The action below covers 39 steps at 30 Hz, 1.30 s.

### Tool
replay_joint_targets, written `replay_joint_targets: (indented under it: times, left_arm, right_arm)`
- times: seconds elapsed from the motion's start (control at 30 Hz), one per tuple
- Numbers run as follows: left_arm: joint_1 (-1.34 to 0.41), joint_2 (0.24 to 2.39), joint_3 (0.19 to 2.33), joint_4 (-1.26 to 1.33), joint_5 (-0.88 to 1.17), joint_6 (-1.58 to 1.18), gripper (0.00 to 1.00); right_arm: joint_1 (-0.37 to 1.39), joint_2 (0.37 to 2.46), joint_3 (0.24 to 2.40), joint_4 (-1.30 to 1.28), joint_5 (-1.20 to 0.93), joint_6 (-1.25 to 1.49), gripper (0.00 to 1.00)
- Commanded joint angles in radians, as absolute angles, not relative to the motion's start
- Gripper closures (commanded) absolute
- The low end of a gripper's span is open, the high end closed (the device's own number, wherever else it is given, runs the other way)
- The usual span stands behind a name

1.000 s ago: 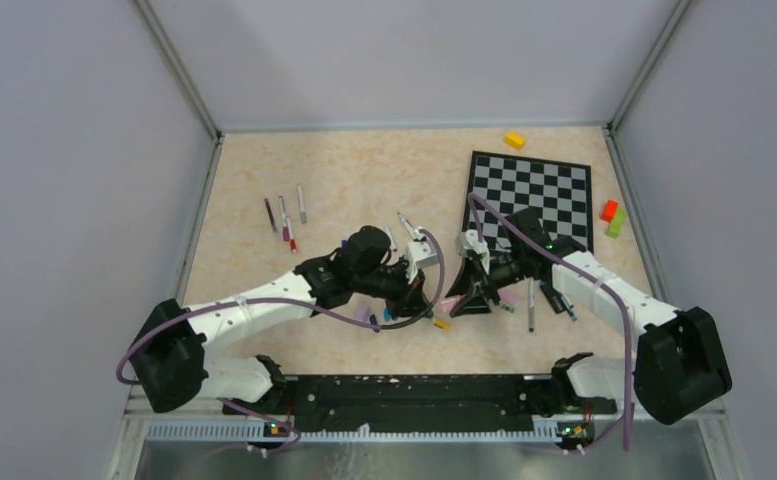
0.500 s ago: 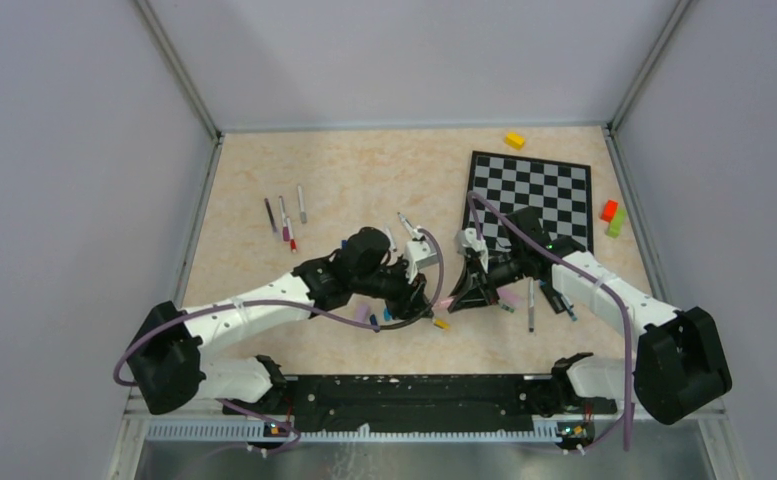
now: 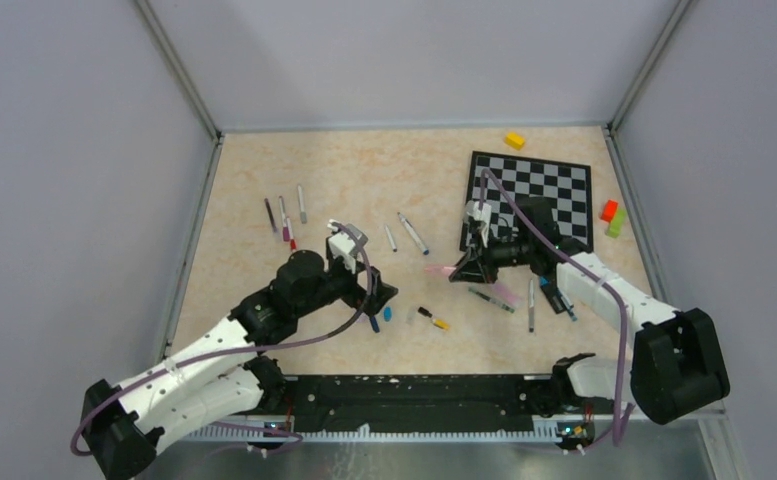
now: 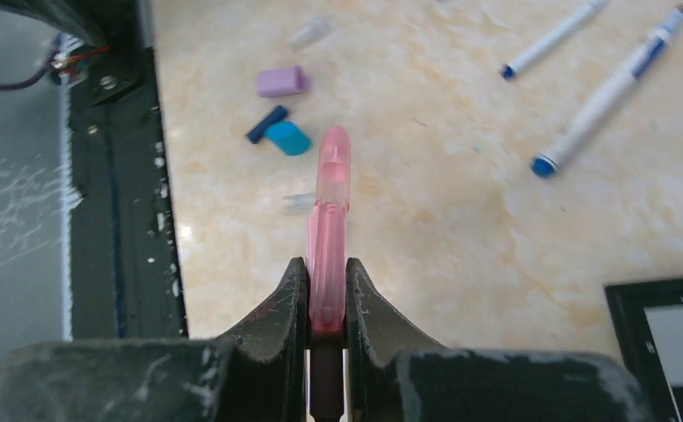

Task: Open the pen caps
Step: Place the pen cap at the center of the board.

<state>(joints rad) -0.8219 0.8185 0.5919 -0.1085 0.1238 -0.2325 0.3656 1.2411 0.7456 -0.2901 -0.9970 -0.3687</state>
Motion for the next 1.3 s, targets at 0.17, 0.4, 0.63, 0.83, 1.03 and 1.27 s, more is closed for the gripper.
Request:
replay_joint_targets:
  times: [0.17, 0.4, 0.63, 0.83, 1.03, 1.27]
  left_arm:
    - [-0.743, 0.755, 0.458, -0.052, -0.056, -0.411, 0.01]
    - [-0.738, 0.750, 0.433, -0.078, -0.128, -0.424, 0.01]
    - [-0.732, 0.728, 0.425, -0.097, -0.197, -0.426, 0.01]
    - [-0.721, 0.703, 0.433, -0.130, -0.230, -0.429, 0.01]
    - [-0.700, 0.686, 0.450, -0.152, -0.232, -0.439, 0.01]
    - [-0.643, 0.705, 0.455, -0.142, -0.195, -0.458, 0.01]
  right_arm:
    - [0.337, 1.235, 0.682, 0.029, -0.671, -0.070, 1.00]
    - [0.356, 1.319, 0.689, 0.020, -0.754, -0.089, 1.00]
    - [0.380, 1.404, 0.749, 0.020, -0.684, -0.069, 1.00]
    - [0.389, 1.524, 0.848, 0.043, -0.613, -0.055, 1.00]
    - [0.398, 1.631, 0.950, 0.092, -0.585, -0.012, 1.00]
    - [0.406, 1.731, 1.011, 0.196, -0.507, 0.122, 1.00]
